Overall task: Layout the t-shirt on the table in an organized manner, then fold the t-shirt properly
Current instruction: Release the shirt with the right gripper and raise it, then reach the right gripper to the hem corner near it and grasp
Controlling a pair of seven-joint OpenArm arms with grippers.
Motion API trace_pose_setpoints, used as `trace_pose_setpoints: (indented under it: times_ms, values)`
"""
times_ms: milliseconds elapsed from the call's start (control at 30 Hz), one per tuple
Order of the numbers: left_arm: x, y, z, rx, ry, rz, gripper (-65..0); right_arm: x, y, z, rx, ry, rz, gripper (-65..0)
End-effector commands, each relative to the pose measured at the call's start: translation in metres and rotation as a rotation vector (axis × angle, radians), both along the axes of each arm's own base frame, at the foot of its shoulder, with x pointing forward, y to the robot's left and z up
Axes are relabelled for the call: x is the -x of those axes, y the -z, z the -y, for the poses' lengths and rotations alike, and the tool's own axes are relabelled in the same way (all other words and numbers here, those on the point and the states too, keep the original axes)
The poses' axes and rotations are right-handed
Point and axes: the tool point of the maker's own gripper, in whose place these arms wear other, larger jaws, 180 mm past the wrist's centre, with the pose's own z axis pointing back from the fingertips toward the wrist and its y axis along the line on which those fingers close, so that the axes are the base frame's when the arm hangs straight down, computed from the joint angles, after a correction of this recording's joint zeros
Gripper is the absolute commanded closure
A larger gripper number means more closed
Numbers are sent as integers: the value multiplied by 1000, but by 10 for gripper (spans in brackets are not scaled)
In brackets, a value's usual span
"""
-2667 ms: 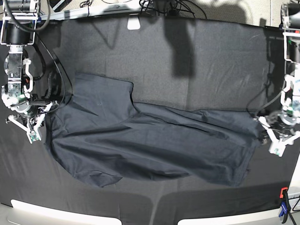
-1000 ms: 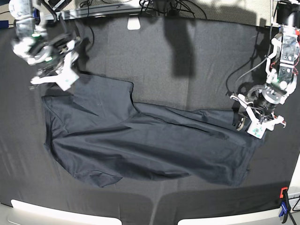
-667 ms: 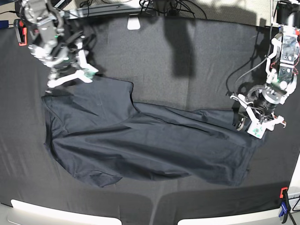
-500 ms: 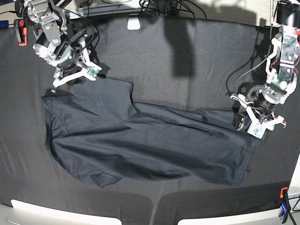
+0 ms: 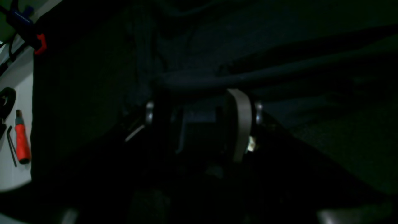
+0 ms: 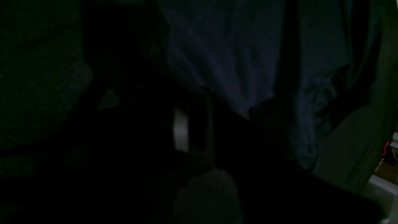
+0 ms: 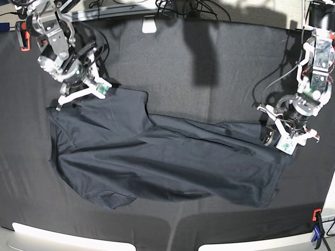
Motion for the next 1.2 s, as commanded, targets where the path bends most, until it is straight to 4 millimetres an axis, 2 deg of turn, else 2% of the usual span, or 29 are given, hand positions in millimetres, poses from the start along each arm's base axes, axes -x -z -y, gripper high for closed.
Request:
trace_pose_setpoints:
  times_ms: [0, 100, 300, 467, 667, 900, 1033, 1167]
  values:
    - [-10, -21, -5, -3, -4, 69, -260, -2, -4, 12, 48, 8, 3, -68]
    - [-10, -21, -4, -3, -3, 70, -260, -7, -13, 6, 38, 0, 33, -26]
    - [-10, -21, -4, -3, -4, 69, -260, -24, -51, -25, -80, 8, 153, -16]
    - [-10, -21, -5, -1, -5, 66, -260, -44, -67, -30, -129, 28, 213, 0]
    - [-8, -14, -8, -15, -19, 29, -260, -95, -109, -21, -172, 115, 386, 0]
    - [-7, -12, -9, -20, -24, 16, -260, -166, -130, -21, -300, 221, 476, 0]
    - [-7, -12, -9, -20, -24, 16, -260, -209, -138, -14, -333, 286, 496, 0]
    - [-7, -12, -9, -20, -24, 16, -260, -241, -145, -9, -357, 338, 496, 0]
